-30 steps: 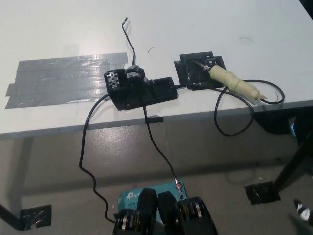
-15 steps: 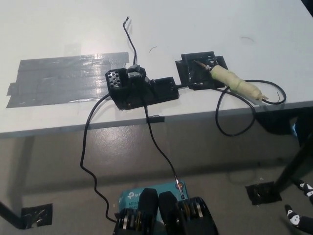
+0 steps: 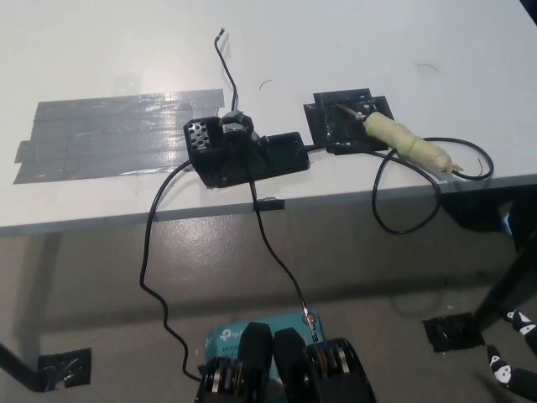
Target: The robot uses its right hand to grab the soldering gun kept on the middle of the table and pulls it out of its base and keep it on the right side of the base
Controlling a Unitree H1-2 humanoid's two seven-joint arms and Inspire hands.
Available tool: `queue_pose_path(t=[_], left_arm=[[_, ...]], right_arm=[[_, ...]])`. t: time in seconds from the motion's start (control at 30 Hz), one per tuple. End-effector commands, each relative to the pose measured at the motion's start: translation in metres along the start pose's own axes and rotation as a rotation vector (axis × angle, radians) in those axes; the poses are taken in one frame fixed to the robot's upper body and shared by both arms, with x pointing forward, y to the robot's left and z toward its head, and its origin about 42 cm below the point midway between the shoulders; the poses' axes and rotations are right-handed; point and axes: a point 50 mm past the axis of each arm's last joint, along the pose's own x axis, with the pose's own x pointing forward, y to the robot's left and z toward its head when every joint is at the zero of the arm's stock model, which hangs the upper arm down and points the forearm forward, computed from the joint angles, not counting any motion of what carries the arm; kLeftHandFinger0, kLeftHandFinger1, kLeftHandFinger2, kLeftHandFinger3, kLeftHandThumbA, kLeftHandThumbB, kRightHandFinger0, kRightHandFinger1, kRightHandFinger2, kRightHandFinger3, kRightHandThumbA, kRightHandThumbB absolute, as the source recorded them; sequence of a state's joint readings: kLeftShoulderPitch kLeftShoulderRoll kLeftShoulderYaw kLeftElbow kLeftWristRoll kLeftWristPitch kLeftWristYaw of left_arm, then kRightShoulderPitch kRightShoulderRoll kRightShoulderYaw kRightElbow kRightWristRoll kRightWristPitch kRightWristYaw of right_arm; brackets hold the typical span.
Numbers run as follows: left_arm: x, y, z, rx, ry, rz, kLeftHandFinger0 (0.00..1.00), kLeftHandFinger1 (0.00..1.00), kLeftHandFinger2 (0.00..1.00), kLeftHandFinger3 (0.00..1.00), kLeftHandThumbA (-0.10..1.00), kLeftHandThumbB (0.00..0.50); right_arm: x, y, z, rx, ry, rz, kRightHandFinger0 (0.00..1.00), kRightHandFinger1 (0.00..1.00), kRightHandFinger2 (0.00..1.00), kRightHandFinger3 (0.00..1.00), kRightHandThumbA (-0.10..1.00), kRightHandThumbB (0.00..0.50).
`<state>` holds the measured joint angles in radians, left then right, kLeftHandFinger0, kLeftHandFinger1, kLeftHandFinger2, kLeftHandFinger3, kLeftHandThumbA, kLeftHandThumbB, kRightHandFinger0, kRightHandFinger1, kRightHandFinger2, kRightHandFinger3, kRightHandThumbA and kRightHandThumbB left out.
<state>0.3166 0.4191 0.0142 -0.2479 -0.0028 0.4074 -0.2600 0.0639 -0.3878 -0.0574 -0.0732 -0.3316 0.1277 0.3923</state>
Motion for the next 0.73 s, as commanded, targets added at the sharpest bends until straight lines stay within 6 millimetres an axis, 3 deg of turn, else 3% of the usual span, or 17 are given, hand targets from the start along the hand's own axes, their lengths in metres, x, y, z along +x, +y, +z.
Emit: queue_pose_path(t=[0.0, 0.07, 0.1, 0.13, 0.23, 0.27, 0.33, 0.4, 0.7], left_arm=[[-0.0072, 0.0060, 0.0068, 0.027, -0.047, 0.001, 0.25, 0.38, 0.48, 0.73, 0.72, 0.237], [-0.0065, 0.0069, 0.0081, 0.024, -0.045, 0.003, 0.25, 0.37, 0.47, 0.72, 0.72, 0.248], [-0.0066, 0.0069, 0.0082, 0.027, -0.045, 0.002, 0.24, 0.37, 0.48, 0.72, 0.72, 0.236], [-0.0062, 0.0070, 0.0074, 0.023, -0.046, 0.001, 0.25, 0.37, 0.47, 0.71, 0.72, 0.241], [-0.0058, 0.0071, 0.0065, 0.018, -0.037, 0.006, 0.30, 0.38, 0.48, 0.74, 0.72, 0.249], [-0.0058, 0.0071, 0.0067, 0.023, -0.031, 0.008, 0.32, 0.40, 0.48, 0.75, 0.73, 0.254], [-0.0059, 0.0071, 0.0062, 0.013, -0.047, 0.003, 0.23, 0.35, 0.46, 0.73, 0.71, 0.250], [-0.0060, 0.0073, 0.0065, 0.017, -0.047, 0.002, 0.22, 0.35, 0.46, 0.73, 0.72, 0.254], [-0.0073, 0.0055, 0.0036, 0.017, -0.045, -0.004, 0.29, 0.39, 0.49, 0.74, 0.74, 0.254]], right_arm=[[0.0022, -0.0150, 0.0064, -0.001, -0.049, -0.036, 0.93, 1.00, 1.00, 1.00, 0.21, 0.135], [0.0026, -0.0154, 0.0066, 0.011, -0.046, -0.033, 0.91, 0.98, 1.00, 1.00, 0.21, 0.133], [0.0044, -0.0151, 0.0046, 0.000, -0.051, -0.029, 0.82, 0.93, 1.00, 1.00, 0.21, 0.131], [0.0046, -0.0148, 0.0047, 0.001, -0.050, -0.030, 0.82, 0.92, 1.00, 1.00, 0.21, 0.132], [0.0044, -0.0147, 0.0042, -0.005, -0.051, -0.032, 0.88, 0.93, 1.00, 1.00, 0.21, 0.132], [0.0041, -0.0148, 0.0046, -0.008, -0.050, -0.031, 0.84, 0.91, 1.00, 1.00, 0.20, 0.128], [0.0047, -0.0149, 0.0040, -0.001, -0.052, -0.030, 0.84, 0.90, 1.00, 1.00, 0.20, 0.129], [0.0049, -0.0150, 0.0035, 0.003, -0.048, -0.022, 0.82, 0.89, 1.00, 1.00, 0.20, 0.131], [0.0032, -0.0136, 0.0031, -0.001, -0.027, -0.006, 0.76, 0.84, 0.99, 1.00, 0.16, 0.133]])
